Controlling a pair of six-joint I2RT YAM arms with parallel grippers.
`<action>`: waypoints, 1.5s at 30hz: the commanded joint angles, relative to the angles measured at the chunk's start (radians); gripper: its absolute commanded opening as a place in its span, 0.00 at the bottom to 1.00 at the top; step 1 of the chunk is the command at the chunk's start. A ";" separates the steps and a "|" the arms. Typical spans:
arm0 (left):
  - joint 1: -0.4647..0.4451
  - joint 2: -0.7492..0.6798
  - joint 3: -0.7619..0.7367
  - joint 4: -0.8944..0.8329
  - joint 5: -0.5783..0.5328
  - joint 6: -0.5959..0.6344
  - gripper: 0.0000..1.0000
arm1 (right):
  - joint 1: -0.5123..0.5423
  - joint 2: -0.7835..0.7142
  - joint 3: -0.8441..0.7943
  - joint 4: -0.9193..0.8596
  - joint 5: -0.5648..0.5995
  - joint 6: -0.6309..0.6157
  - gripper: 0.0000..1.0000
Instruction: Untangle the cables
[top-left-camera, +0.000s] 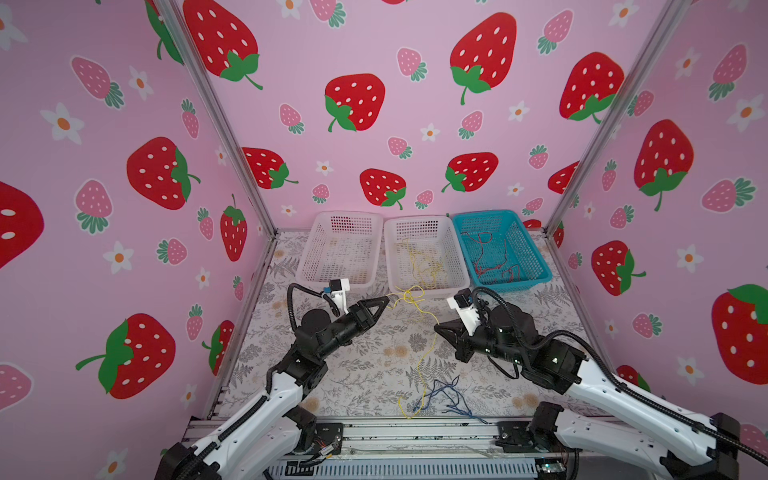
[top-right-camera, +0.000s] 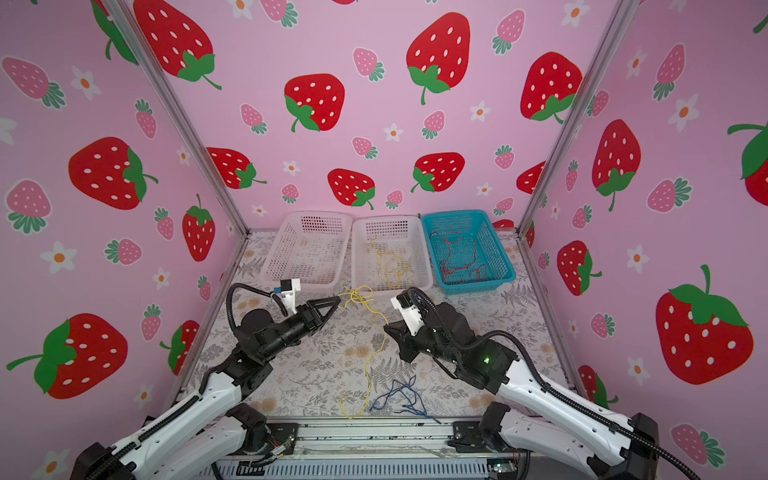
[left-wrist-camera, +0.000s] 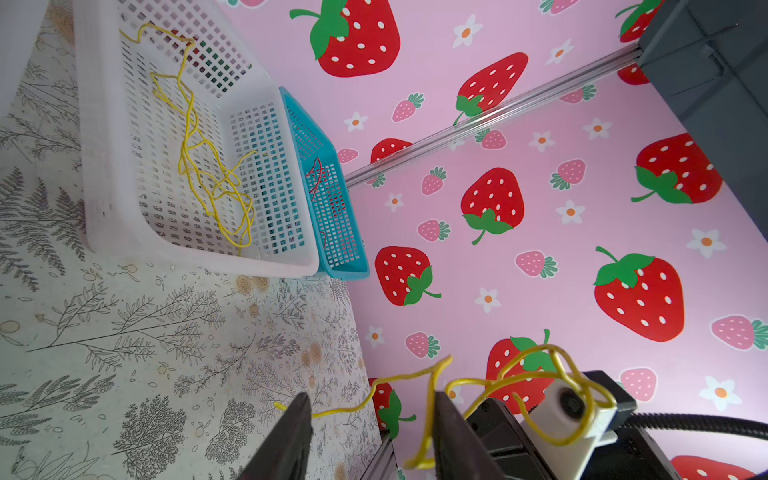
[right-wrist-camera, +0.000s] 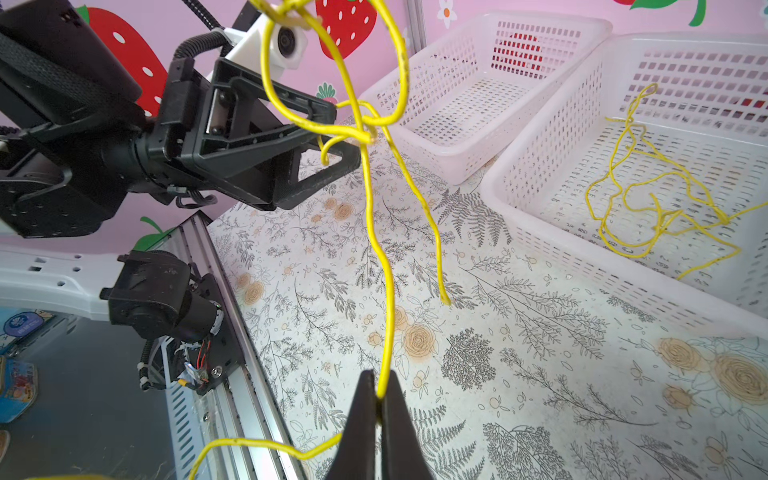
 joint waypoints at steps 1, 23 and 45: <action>0.003 0.004 0.004 0.073 0.035 -0.024 0.43 | -0.001 -0.006 -0.007 0.034 -0.015 0.005 0.00; 0.052 -0.055 0.067 -0.065 0.091 0.097 0.00 | -0.002 0.002 -0.045 0.028 -0.012 0.022 0.00; 0.308 -0.087 0.155 -0.418 0.122 0.360 0.00 | 0.016 -0.039 -0.156 0.099 -0.239 0.067 0.00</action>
